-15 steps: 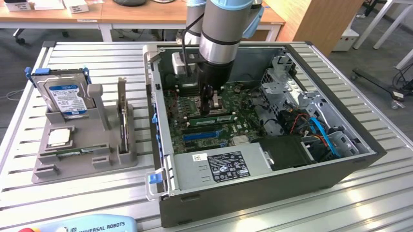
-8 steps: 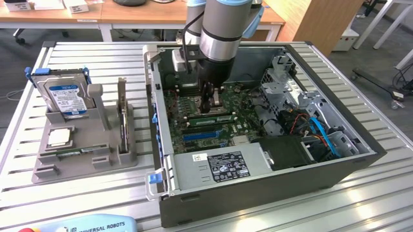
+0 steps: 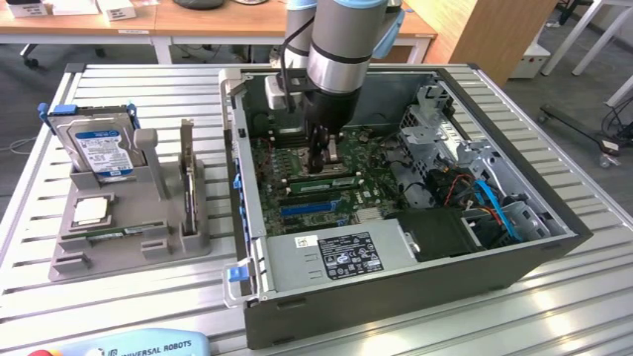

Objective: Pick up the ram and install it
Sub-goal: 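Press down the ram until it locks into place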

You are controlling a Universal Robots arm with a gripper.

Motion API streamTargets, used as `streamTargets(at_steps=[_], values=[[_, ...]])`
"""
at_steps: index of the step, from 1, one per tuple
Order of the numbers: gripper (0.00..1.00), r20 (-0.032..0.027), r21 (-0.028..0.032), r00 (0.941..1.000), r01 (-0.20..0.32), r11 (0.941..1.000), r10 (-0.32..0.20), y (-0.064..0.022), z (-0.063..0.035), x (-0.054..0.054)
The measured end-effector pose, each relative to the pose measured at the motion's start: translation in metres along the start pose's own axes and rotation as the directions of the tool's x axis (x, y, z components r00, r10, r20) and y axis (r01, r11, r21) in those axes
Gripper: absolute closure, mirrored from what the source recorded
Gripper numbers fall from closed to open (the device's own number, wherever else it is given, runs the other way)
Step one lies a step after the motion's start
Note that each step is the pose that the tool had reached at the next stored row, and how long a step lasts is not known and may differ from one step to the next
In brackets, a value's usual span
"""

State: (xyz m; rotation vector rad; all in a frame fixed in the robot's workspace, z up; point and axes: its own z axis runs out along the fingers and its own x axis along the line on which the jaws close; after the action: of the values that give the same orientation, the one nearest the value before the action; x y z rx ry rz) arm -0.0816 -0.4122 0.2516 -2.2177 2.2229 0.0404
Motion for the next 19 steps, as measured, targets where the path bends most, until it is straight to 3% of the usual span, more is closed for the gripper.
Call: streamTargets(at_steps=[19], values=[[0.90, 0.0002, 0.0000, 1.0000, 0.000, 1.0000, 0.000, -0.0306, -0.0005, 0.000]])
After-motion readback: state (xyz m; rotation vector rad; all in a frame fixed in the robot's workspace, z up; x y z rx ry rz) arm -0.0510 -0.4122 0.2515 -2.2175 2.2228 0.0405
